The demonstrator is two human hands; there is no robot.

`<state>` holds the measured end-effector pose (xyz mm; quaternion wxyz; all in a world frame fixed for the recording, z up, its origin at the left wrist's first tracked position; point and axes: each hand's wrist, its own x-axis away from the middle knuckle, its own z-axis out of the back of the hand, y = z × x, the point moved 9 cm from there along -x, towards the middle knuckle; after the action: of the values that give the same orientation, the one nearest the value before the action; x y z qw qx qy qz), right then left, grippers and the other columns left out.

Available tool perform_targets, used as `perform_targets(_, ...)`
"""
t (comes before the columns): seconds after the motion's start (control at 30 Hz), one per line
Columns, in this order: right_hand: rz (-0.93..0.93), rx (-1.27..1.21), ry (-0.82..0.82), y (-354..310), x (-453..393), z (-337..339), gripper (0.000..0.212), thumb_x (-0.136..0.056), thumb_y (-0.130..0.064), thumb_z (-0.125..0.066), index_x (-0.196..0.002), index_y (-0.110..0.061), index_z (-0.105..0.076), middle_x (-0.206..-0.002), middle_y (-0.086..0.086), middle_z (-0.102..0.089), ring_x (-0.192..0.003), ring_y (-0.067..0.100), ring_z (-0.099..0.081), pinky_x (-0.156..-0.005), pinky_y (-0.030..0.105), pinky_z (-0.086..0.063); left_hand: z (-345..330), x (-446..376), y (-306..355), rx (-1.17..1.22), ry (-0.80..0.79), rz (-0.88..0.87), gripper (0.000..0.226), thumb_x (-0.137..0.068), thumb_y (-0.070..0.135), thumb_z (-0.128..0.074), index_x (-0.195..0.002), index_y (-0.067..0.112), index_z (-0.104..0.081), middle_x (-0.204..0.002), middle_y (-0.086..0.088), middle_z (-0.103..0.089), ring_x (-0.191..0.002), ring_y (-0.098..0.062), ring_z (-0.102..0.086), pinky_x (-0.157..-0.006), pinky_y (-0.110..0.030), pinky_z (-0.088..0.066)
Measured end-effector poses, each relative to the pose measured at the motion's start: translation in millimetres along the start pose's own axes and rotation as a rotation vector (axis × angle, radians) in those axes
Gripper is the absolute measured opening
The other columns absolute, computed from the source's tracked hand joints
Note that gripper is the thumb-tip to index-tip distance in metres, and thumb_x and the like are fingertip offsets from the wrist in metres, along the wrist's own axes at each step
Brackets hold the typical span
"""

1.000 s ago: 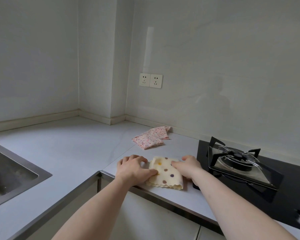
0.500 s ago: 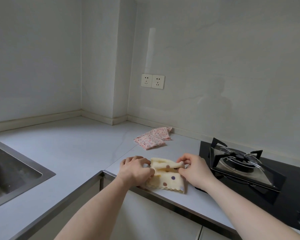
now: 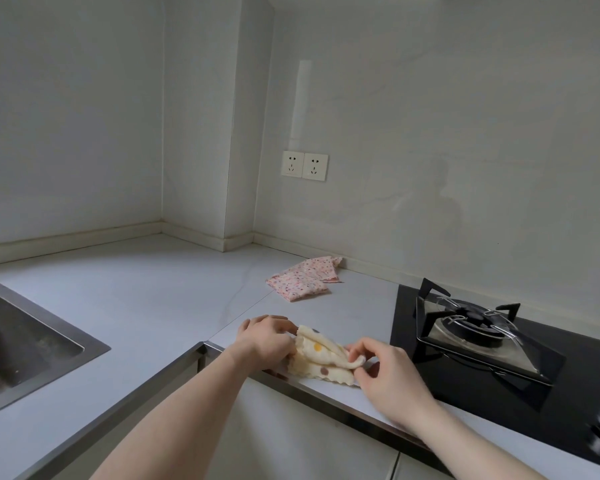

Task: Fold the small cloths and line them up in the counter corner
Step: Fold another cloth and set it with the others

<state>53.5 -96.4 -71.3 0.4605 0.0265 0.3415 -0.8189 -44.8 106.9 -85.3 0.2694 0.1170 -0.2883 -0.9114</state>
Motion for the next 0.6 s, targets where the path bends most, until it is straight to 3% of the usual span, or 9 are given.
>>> perform_targets(0.2,0.064,0.03,0.116,-6.1,6.6,3.4,0.026,-0.093,-0.012,-0.061,-0.088,-0.036,-0.053,-0.116,-0.026,-0.067,-0.105,0.002,-0.065,-0.083,0.027,-0.059,-1.8,-0.1,-1.7,-0.019,-0.006,-0.002,0.049,-0.078,0.035,-0.055,-0.125,0.042,-0.066,-0.145,0.018,-0.054,-0.14,-0.016,-0.039,-0.119,-0.035,-0.022)
perform_targets(0.37,0.071,0.073,0.077,-8.9,7.3,-0.8,0.015,-0.084,-0.019,-0.058,-0.082,-0.033,-0.057,-0.103,-0.024,-0.067,-0.102,-0.001,-0.058,-0.085,0.026,-0.053,-0.8,-0.3,-1.8,-0.009,-0.013,0.003,0.042,-0.084,0.029,-0.054,-0.122,0.041,-0.067,-0.147,0.02,-0.053,-0.141,-0.015,-0.039,-0.119,-0.036,-0.021)
perform_targets(0.5,0.071,0.083,0.062,-11.0,7.7,-2.2,0.013,-0.084,-0.02,-0.059,-0.077,-0.032,-0.06,-0.098,-0.024,-0.067,-0.106,-0.004,-0.052,-0.087,0.022,-0.049,-0.8,0.5,-5.3,0.151,-0.03,0.027,0.037,-0.074,0.031,-0.037,-0.089,0.044,-0.068,-0.141,0.015,-0.06,-0.137,-0.015,-0.045,-0.122,-0.039,-0.021)
perform_targets(0.6,0.067,0.085,0.064,-10.0,7.4,-2.8,0.013,-0.081,-0.023,-0.058,-0.073,-0.034,-0.06,-0.097,-0.025,-0.068,-0.109,-0.004,-0.049,-0.088,0.021,-0.047,2.0,-2.1,-6.5,0.263,-0.014,0.036,0.036,-0.078,0.049,-0.035,-0.089,0.041,-0.068,-0.136,0.006,-0.064,-0.13,-0.019,-0.052,-0.12,-0.043,-0.026)
